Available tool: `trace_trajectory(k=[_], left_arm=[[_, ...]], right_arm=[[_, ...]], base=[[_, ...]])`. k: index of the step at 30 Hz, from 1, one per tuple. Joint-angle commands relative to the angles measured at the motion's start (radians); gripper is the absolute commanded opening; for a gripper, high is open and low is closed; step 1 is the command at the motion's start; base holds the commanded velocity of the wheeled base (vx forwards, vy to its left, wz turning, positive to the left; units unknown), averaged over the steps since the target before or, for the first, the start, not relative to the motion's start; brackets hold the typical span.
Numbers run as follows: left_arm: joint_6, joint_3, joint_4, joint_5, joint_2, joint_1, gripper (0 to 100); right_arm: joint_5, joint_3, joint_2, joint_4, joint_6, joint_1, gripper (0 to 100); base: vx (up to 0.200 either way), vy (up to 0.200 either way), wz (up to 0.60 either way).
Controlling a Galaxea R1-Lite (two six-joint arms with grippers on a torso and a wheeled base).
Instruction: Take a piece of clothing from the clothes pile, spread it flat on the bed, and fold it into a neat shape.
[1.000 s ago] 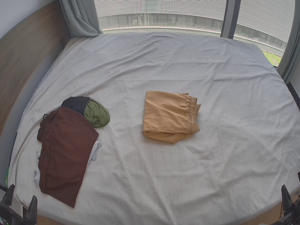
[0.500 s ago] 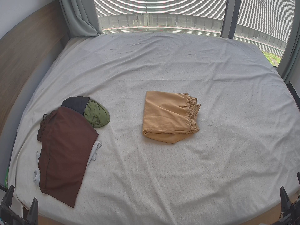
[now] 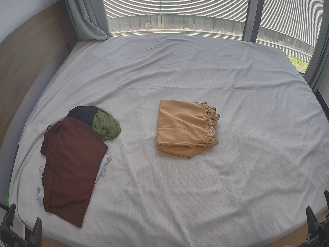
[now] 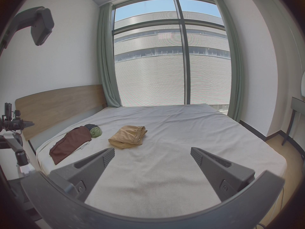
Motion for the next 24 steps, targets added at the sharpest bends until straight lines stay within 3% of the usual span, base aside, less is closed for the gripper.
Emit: trace_trajectory(k=[1,2,3,4,6,11,24], left_arm=[[0.0,0.018,0.0,0.0,-0.013,0.0,100],[0.0,0.018,0.0,0.0,-0.013,0.0,100],[0.0,0.018,0.0,0.0,-0.013,0.0,100],[0.0,0.018,0.0,0.0,-0.013,0.0,100],[0.0,0.016,0.0,0.0,-0.013,0.0,100],[0.0,0.018,0.0,0.0,-0.013,0.0,100],[0.0,0.018,0.0,0.0,-0.013,0.0,100]], right_arm=[[-0.044,0.015,-0.004,-0.007,0.022,0.002,100],[-0.085,0.015,-0.005,-0.009,0.036,0.003,100],[-0.085,0.015,-0.005,-0.009,0.036,0.003,100],[-0.211,0.013,-0.007,0.002,0.05,0.003,100],[-0.234,0.015,-0.007,-0.001,0.049,0.002,100],[-0.096,0.008,-0.004,0.063,-0.036,0.006,100],[-0.1,0.005,-0.008,0.068,-0.037,0.005,100]], base=[[0.0,0.0,0.0],[0.0,0.0,0.0],[0.0,0.0,0.0],[0.0,0.0,0.0],[0.0,0.0,0.0],[0.0,0.0,0.0],[0.0,0.0,0.0]])
